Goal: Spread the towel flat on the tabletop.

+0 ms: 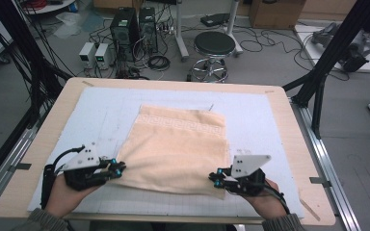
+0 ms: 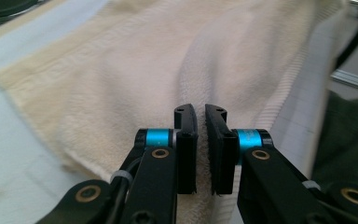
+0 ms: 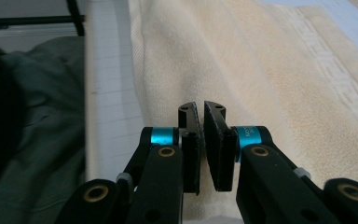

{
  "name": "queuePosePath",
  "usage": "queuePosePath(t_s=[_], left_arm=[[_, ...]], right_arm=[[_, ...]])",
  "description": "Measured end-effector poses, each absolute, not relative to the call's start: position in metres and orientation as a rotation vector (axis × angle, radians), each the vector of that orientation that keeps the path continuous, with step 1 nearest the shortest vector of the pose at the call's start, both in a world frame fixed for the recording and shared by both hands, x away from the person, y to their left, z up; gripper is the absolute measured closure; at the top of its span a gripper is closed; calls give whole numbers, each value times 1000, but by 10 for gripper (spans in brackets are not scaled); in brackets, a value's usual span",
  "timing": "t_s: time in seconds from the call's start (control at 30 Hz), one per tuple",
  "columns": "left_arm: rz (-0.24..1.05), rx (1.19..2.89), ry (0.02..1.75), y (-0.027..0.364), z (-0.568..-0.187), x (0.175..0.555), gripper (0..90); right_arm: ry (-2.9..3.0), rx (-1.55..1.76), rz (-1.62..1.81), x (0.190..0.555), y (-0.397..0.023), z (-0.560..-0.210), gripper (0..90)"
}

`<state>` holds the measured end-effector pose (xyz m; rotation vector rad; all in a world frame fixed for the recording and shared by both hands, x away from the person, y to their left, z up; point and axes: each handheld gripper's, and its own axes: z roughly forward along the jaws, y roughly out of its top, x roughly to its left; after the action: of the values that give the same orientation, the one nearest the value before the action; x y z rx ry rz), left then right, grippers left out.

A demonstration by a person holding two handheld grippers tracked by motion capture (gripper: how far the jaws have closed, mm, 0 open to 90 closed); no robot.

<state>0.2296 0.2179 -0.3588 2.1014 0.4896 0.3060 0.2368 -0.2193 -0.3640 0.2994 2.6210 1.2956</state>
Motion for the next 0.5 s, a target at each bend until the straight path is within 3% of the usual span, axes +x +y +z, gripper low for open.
queuePosePath(t_s=[0.17,0.5], left_arm=[[308,2089,461,221,-359,220,664],[317,2137,567,214,-405,265,590]], right_arm=[[2609,242,1387,220,-231,-361,740],[2640,446,1228,275,-215,-400,586]])
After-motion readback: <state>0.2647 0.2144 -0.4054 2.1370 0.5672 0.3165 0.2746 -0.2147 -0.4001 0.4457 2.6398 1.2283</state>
